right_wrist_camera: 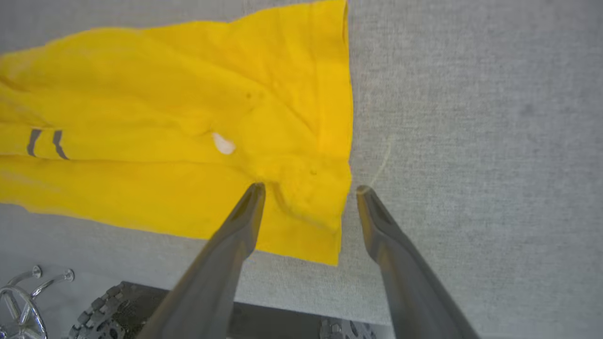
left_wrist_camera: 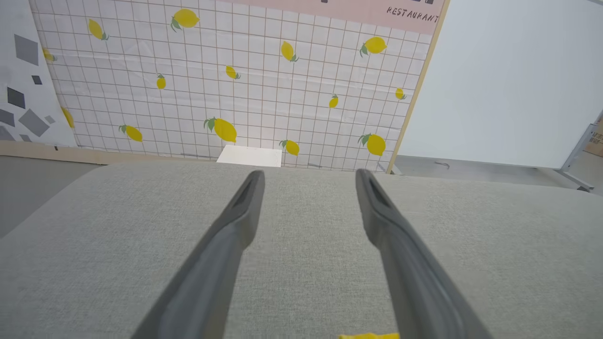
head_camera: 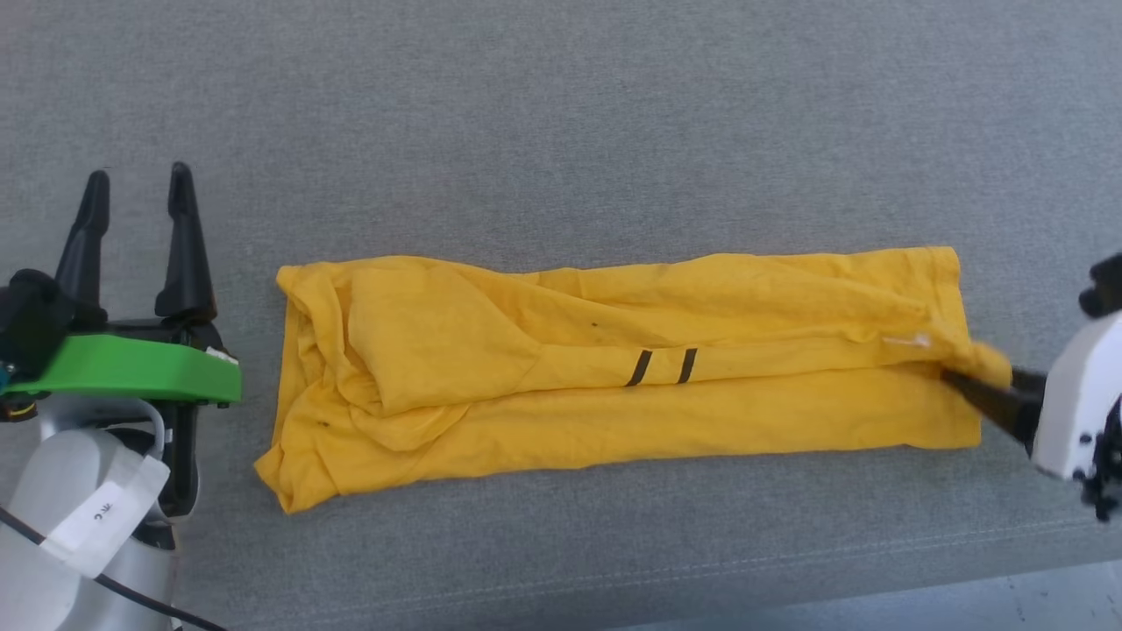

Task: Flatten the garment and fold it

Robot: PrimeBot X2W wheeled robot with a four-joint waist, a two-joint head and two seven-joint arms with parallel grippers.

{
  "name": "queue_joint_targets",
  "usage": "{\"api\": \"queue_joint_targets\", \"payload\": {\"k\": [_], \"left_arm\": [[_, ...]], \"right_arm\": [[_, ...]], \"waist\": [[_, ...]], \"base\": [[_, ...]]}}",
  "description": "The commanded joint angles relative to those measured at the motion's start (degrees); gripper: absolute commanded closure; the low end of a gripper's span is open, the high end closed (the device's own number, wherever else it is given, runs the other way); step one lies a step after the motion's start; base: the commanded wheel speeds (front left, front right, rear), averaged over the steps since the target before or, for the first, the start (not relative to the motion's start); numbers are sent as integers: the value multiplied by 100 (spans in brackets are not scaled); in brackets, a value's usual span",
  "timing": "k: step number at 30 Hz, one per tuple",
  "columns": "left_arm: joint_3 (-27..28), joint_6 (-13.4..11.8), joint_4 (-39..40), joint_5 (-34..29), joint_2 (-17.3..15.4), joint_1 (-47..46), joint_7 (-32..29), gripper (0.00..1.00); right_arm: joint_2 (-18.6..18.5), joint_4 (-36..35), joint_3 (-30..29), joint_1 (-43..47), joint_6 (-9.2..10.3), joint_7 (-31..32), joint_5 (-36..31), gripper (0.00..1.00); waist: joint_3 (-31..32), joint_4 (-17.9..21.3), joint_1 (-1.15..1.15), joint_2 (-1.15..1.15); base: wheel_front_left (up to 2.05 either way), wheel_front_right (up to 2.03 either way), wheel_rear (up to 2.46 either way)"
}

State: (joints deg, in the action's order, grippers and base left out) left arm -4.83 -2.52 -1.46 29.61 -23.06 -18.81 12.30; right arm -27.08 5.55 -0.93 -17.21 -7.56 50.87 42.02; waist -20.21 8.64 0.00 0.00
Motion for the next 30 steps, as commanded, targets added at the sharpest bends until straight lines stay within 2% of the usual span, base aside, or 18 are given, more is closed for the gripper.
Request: {"api": "queue_joint_targets", "payload": {"k": [1,5,9,12,16,18,23,30], "left_arm": [[54,28,-34,-40,-13,-44,77,0],[128,20,-90,-71,-55,-6,136,0],[161,21,-45,-121,-66,7,182,0],[158,21,-27,-139,-62,5,195,0],[162,23,24,-198,-74,-38,216,0],[138,38,111,-299,-61,-127,237,0],[98,44,190,-425,-19,-216,253,0],[86,58,215,-573,20,-199,264,0]], "right_arm": [[-20,-97,-25,206,8,192,-49,0],[2,-316,-249,515,8,707,-204,0],[97,-755,-633,599,8,964,-200,0],[248,-1155,-986,502,8,918,-74,0],[252,-1371,-1229,236,8,528,-395,0],[209,-1029,-1010,41,8,180,-686,0],[234,-271,-517,-113,8,-197,-778,0],[197,501,40,-244,8,-348,-595,0]], "waist": [[-14,-13,0,0],[22,6,0,0],[24,1,0,0],[0,-15,0,0],[-75,-46,0,0],[-192,-115,0,0],[-317,-233,0,0],[-342,-303,0,0]], "base": [[0,0,0],[0,0,0],[0,0,0],[0,0,0],[0,0,0],[0,0,0],[0,0,0],[0,0,0]]}}
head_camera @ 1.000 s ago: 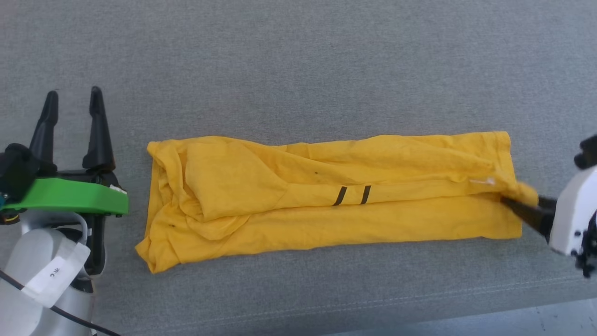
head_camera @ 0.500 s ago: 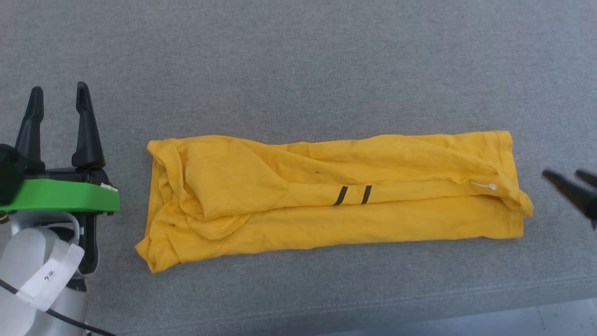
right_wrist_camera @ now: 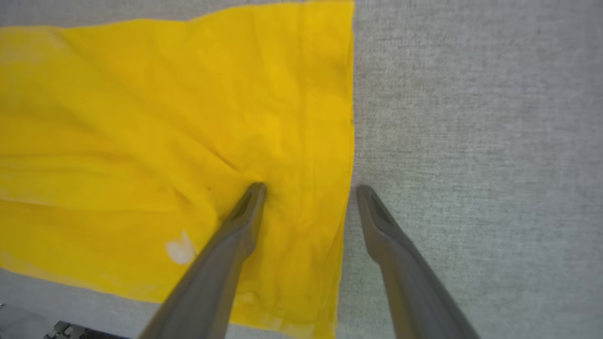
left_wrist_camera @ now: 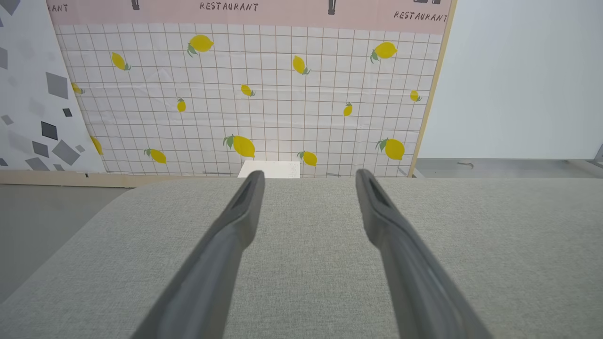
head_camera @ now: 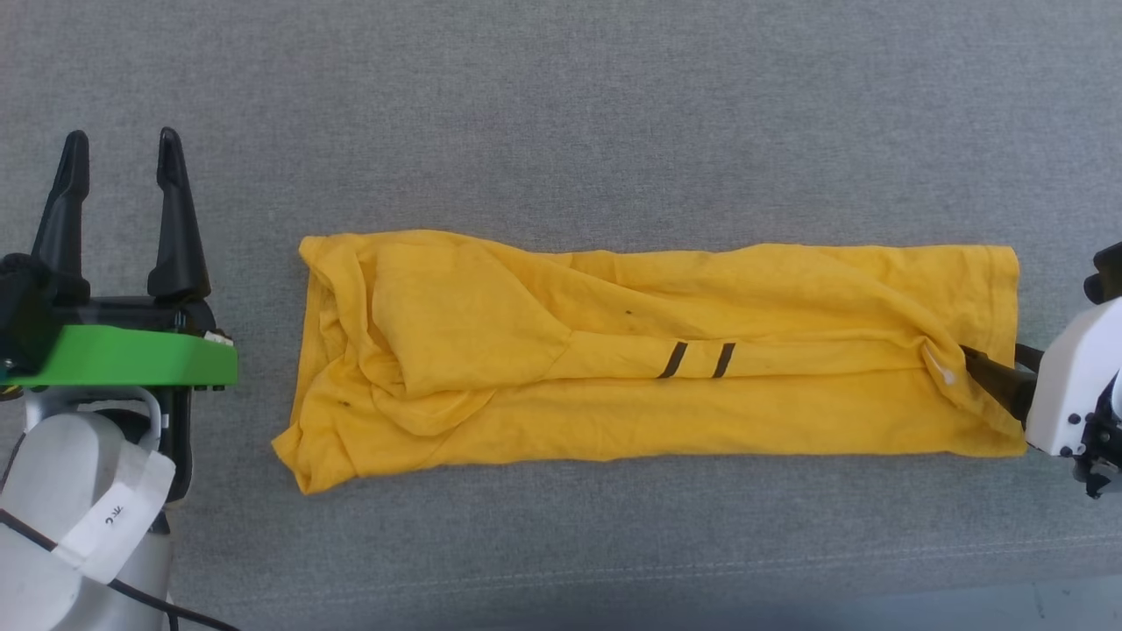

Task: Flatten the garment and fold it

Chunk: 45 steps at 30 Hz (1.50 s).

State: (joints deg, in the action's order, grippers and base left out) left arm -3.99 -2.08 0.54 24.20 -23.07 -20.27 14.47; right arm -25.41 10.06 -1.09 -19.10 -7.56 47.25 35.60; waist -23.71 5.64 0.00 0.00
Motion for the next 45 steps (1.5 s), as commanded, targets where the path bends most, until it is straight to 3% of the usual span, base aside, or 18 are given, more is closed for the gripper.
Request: {"api": "queue_joint_targets", "payload": {"k": [1,7,13,14,15,16,25,34,39,45], "left_arm": [[3,17,10,-49,33,-38,48,0],[1,51,0,-75,113,15,50,0],[-6,88,-48,-88,131,-35,51,0],[-6,95,-57,-90,132,-43,51,0],[-6,101,-64,-92,133,-46,51,0],[-5,107,-72,-96,135,-48,51,0],[-25,144,-93,-157,161,-25,52,0],[-32,148,-169,-226,191,54,52,0],[-33,126,-280,-262,210,167,52,0],[-48,66,-422,-251,202,307,-6,0]], "right_arm": [[24,89,172,-72,8,51,134,0],[75,33,704,-236,8,38,671,0],[-106,237,940,-358,8,-118,725,0],[-151,295,949,-378,8,-170,679,71],[-180,341,952,-395,8,-216,648,96],[-199,401,950,-410,8,-247,643,100],[-552,1034,253,-518,8,-483,201,100],[-438,1547,-1042,-665,8,-483,-1225,100],[-360,1108,-973,-649,8,-86,-1813,100],[-592,-170,-281,-402,8,1155,-1588,100]], "waist": [[16,-1,0,0],[4,46,0,0],[-36,54,0,0],[-35,56,0,0],[-33,57,0,0],[-26,60,0,0],[62,77,0,0],[221,124,0,0],[398,185,0,0],[591,273,0,0]], "base": [[0,0,0],[0,0,0],[0,0,0],[0,0,0],[0,0,0],[0,0,0],[0,0,0],[0,0,0],[0,0,0],[0,0,0]]}}
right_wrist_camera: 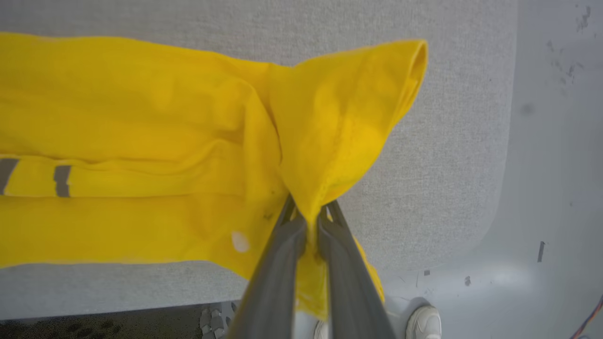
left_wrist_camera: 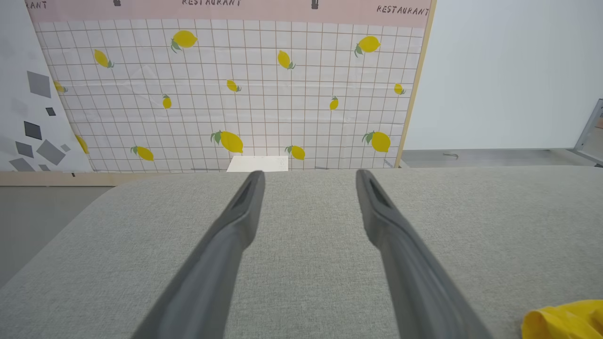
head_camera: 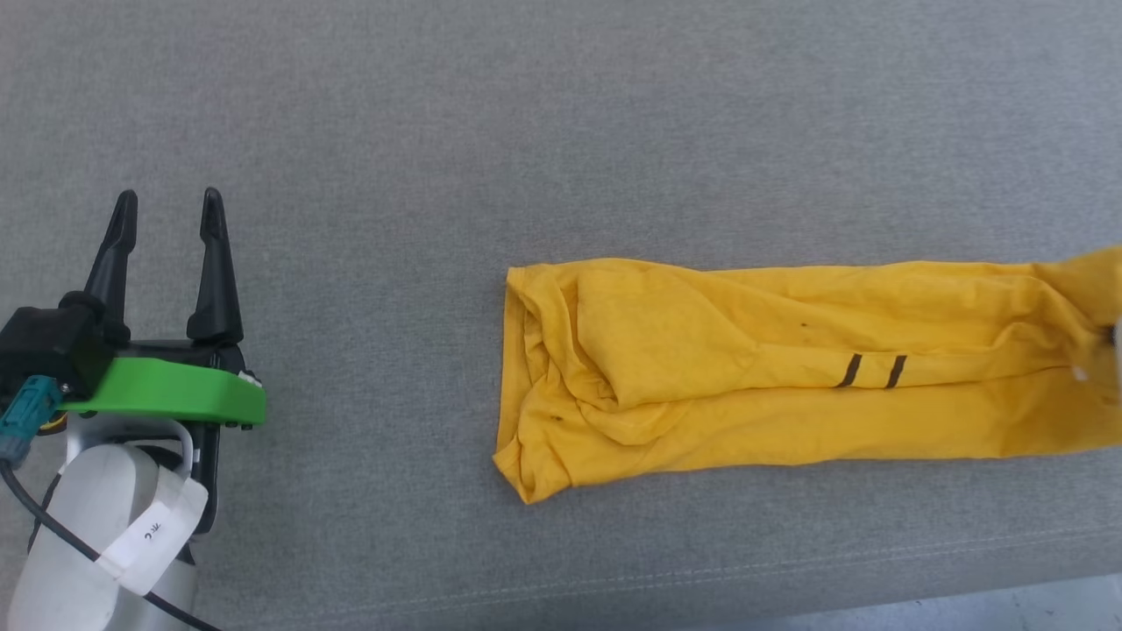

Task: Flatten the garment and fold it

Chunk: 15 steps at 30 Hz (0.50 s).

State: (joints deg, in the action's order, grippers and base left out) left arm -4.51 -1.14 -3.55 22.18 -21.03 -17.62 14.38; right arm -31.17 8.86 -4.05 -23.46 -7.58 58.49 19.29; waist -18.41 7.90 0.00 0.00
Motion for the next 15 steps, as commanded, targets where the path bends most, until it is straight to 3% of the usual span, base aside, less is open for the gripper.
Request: {"api": "queue_joint_targets", "payload": {"k": [1,7,8,13,15], "left_arm": [[6,-42,-26,-32,4,64,-16,0],[-13,-90,-84,58,75,146,-69,0],[-37,-97,-111,90,110,156,-68,0],[-112,-75,-136,118,168,93,-66,0],[-167,-46,-163,127,194,18,-58,0]], "right_arm": [[-36,-354,149,80,9,261,177,100],[89,-1750,936,120,9,880,766,100],[352,-1951,1404,-39,9,814,845,100],[958,-1608,2135,-448,9,374,882,100],[1386,-1049,2678,-808,9,-72,885,100]], "waist": [[78,59,0,0],[111,53,0,0],[93,13,0,0],[13,-136,0,0],[-61,-286,0,0]], "base": [[0,0,0],[0,0,0],[0,0,0],[0,0,0],[0,0,0]]}}
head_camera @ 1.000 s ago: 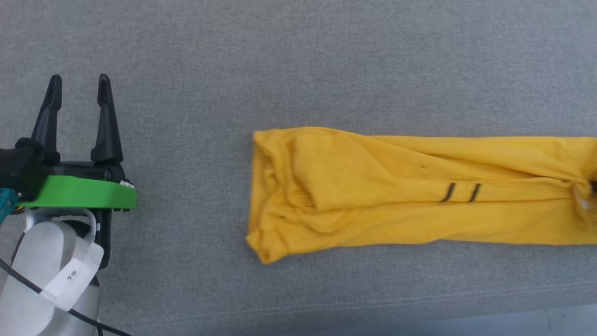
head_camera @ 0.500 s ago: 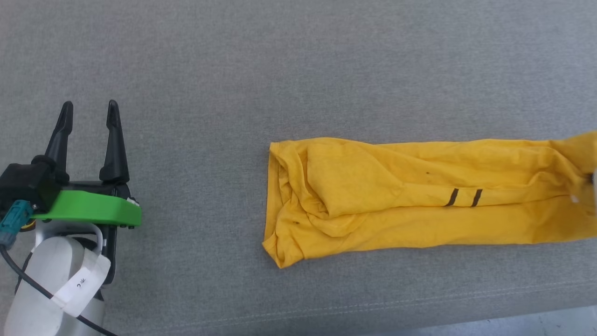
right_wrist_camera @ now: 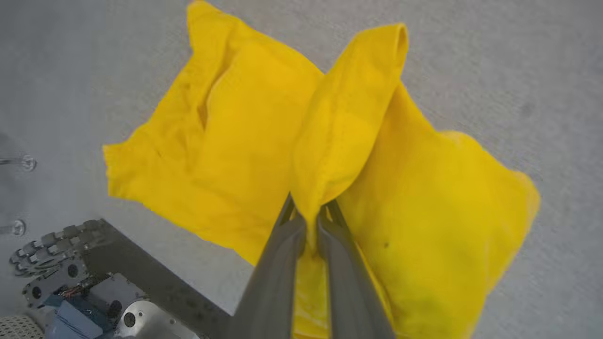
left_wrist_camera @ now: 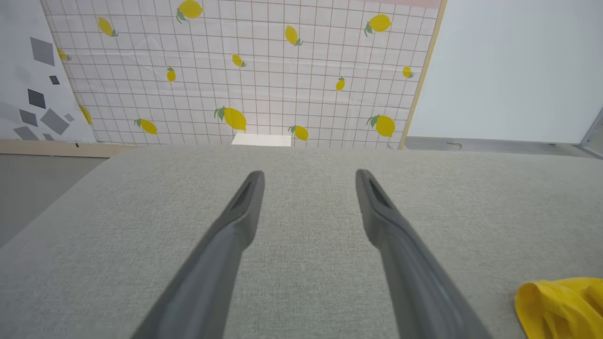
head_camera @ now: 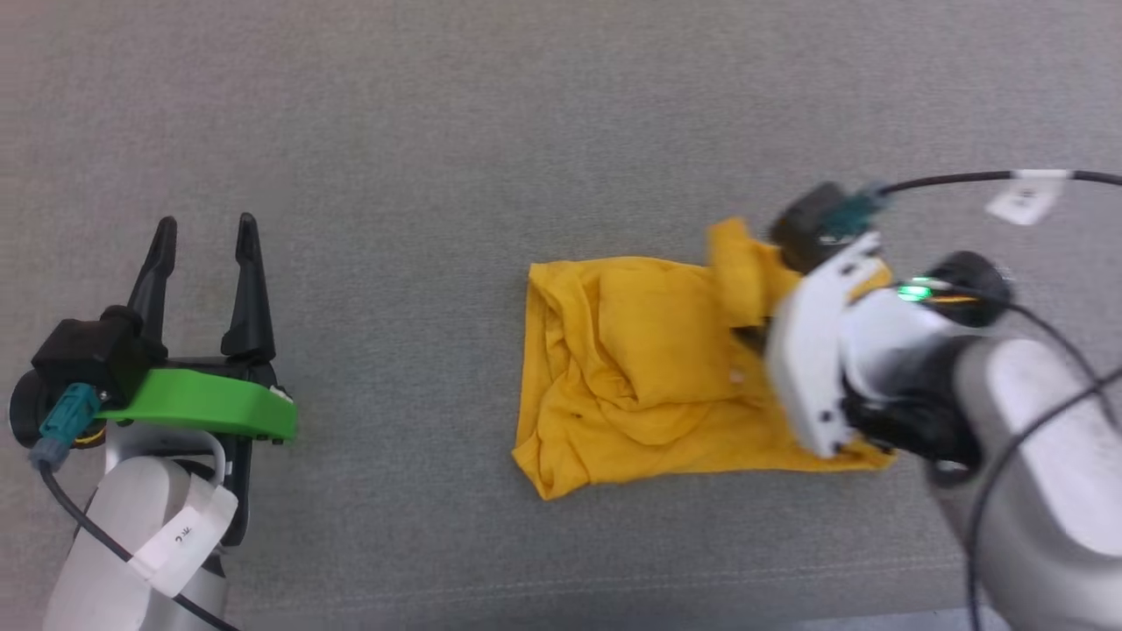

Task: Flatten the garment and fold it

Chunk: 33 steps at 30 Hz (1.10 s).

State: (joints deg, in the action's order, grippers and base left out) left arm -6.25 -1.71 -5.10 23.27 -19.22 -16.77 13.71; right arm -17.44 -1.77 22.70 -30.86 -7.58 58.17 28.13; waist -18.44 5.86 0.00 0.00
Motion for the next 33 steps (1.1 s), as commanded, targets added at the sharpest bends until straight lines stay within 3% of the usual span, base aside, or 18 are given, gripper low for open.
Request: {"api": "queue_joint_targets", "payload": {"k": [1,9,19,20,21,22,29,33], "left_arm": [[-5,12,-13,18,17,-84,10,0],[-102,51,-101,33,67,-156,27,0],[-197,97,-267,47,170,-242,68,0],[-197,98,-282,48,173,-240,71,0],[-196,102,-301,51,175,-234,75,0],[-197,105,-316,52,174,-229,78,0],[-238,122,-399,65,189,-192,86,0],[-270,121,-405,59,185,-211,86,0]], "right_arm": [[120,177,132,-155,9,-152,4,100],[741,1348,805,-652,9,-975,-44,100],[1118,2640,1159,-846,9,-1705,12,100],[1148,2692,1185,-856,9,-1772,52,95],[1178,2719,1261,-879,9,-1841,109,57],[1201,2723,1312,-899,9,-1900,171,0],[1213,2265,1653,-1130,9,-2254,701,0],[1008,1816,1445,-1173,9,-2722,788,0]], "waist": [[-86,-122,0,0],[-201,-382,0,0],[-263,-531,0,0],[-252,-516,0,0],[-235,-487,0,0],[-214,-455,0,0],[-5,-155,0,0],[81,1,0,0]], "base": [[0,0,0],[0,0,0],[0,0,0],[0,0,0],[0,0,0],[0,0,0],[0,0,0],[0,0,0]]}}
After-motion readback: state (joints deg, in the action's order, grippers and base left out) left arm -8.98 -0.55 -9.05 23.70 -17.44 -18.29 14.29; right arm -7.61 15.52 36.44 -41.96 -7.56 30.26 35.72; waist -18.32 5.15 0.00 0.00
